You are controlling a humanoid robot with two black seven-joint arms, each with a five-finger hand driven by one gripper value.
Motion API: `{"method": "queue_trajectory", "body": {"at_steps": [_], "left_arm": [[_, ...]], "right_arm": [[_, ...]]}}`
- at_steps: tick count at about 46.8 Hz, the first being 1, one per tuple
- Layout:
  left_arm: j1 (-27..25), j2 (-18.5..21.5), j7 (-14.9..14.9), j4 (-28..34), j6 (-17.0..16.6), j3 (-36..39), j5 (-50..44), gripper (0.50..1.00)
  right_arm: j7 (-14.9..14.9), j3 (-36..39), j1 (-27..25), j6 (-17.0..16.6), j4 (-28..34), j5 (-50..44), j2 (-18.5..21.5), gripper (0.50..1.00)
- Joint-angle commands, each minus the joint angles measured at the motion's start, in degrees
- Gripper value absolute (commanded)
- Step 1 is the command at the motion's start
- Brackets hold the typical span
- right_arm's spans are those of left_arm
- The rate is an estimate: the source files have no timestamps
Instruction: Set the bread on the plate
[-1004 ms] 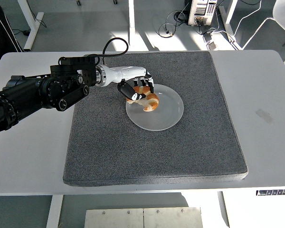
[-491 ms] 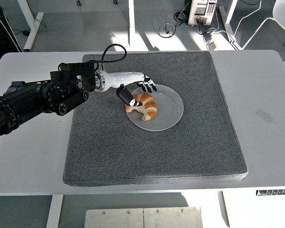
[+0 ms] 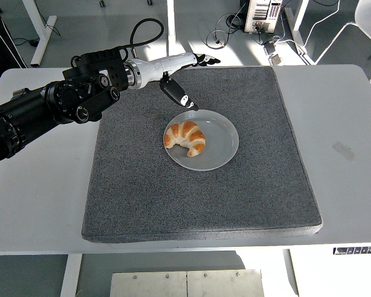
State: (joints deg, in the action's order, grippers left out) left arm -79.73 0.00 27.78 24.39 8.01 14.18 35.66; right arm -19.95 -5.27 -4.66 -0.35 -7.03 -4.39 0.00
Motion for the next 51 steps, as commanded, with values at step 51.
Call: {"method": "queue_trajectory", "body": {"at_steps": [51], "left_arm": [[5.98, 2.46, -15.12, -7.87, 0.34, -33.86, -33.90, 0.981]], "right_arm": [[0.00, -0.09, -0.44, -0.09, -0.35, 0.08, 0.00, 1.000]]}}
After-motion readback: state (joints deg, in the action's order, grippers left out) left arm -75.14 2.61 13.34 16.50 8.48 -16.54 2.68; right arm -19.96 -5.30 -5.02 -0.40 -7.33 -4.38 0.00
